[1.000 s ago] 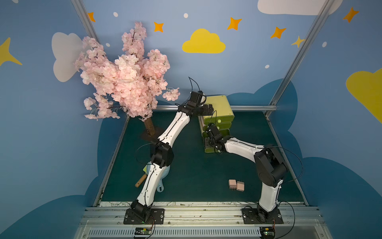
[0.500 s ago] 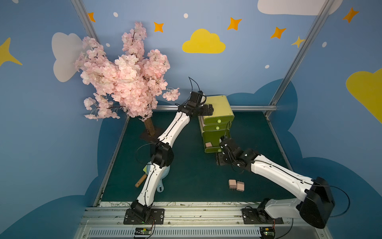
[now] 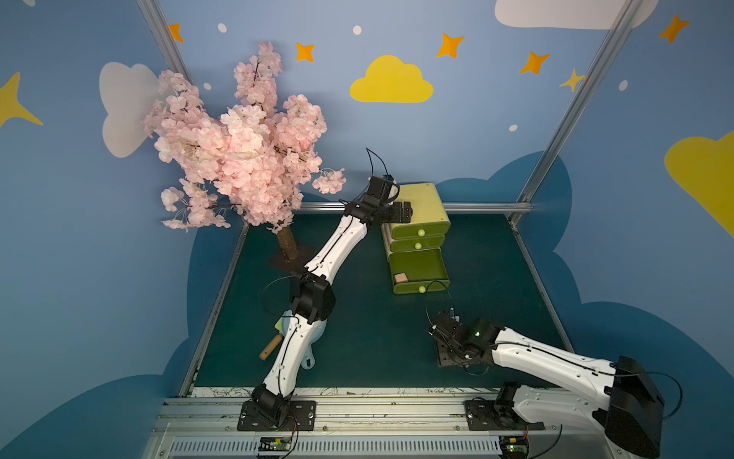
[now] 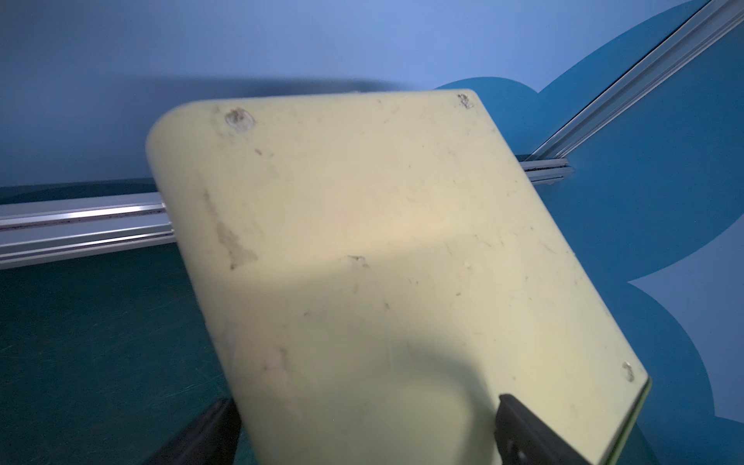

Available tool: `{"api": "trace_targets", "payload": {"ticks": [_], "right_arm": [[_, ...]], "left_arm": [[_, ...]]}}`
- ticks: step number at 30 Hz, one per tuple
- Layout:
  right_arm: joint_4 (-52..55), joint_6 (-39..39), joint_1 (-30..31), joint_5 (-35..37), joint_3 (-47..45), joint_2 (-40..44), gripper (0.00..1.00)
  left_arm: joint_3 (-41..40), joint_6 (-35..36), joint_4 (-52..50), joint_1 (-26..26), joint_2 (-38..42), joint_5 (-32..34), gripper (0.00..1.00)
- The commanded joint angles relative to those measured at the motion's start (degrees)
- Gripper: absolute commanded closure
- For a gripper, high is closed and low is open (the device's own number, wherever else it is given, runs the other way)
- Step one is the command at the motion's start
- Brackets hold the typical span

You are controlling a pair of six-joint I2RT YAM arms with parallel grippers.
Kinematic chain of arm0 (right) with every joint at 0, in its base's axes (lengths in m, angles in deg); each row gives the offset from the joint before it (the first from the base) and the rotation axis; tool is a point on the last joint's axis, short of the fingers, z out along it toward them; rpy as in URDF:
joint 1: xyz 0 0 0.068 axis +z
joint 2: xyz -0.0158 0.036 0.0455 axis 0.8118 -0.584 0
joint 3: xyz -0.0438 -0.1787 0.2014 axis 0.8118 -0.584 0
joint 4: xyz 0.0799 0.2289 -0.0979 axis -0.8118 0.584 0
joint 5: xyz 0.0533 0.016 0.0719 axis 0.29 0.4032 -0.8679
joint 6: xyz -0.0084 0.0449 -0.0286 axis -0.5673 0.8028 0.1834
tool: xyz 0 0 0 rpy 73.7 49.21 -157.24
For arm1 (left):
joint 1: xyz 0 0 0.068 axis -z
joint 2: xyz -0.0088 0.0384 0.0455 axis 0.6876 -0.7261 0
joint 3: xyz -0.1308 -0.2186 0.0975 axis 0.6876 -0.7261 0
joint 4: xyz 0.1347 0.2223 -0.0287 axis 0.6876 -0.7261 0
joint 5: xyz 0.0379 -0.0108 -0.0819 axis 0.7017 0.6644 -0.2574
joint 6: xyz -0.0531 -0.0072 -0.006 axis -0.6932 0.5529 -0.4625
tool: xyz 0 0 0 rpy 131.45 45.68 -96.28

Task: Place the plugs into the drawer by color
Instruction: Pick up the plug from the center of the board.

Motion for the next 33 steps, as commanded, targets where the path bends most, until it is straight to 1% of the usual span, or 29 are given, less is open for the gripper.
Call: {"api": "trace_targets", "payload": {"ticks": [1,6,12,16,20,21,25,26,29,33], "right_arm": [[0.35,1.94,0.16,1.57,0.22,-2.17,0.40],[-2.40,2.09,0.02,1.22,-0.28,-5.78,0.41],[-6.14,1.76,-0.76,1.80,-0.85,-8.12,0.41],[-8.45,0.05,-2.49,1.59,-0.53,-11.07,0.41],[-8.68,-2.46,-3.34,1.99,1.80,-14.32,0.42],[-8.75,-2.92,-3.44,2.14,2.40,-15.05,0.43],[-8.86,-6.35,-4.88,3.11,5.67,-15.88,0.62],[-8.86,-7.78,-5.67,3.51,7.01,-15.75,0.65],[-10.29,-14.52,-10.04,5.00,12.88,-16.62,0.68],[-14.29,-24.00,-15.64,4.23,24.13,-22.49,0.69]], "left_arm": [[-1.22,1.58,-4.28,0.23,0.76,0.83,0.01],[-1.22,1.57,-4.28,0.32,0.75,0.92,0.01],[-1.22,1.85,-4.37,0.54,0.67,1.18,0.00],[-1.27,1.77,-4.37,0.60,0.58,1.18,0.00],[-1.22,1.93,-4.48,0.60,0.49,1.67,0.00],[-1.22,1.96,-4.54,0.62,0.49,1.71,0.00],[-1.29,1.98,-4.45,0.65,0.24,1.63,0.00],[-1.30,1.90,-4.45,0.62,0.16,1.62,0.00],[-1.31,1.96,-4.45,0.62,-0.03,1.58,0.00],[-1.29,1.80,-4.63,0.61,-0.36,1.89,0.00]]}}
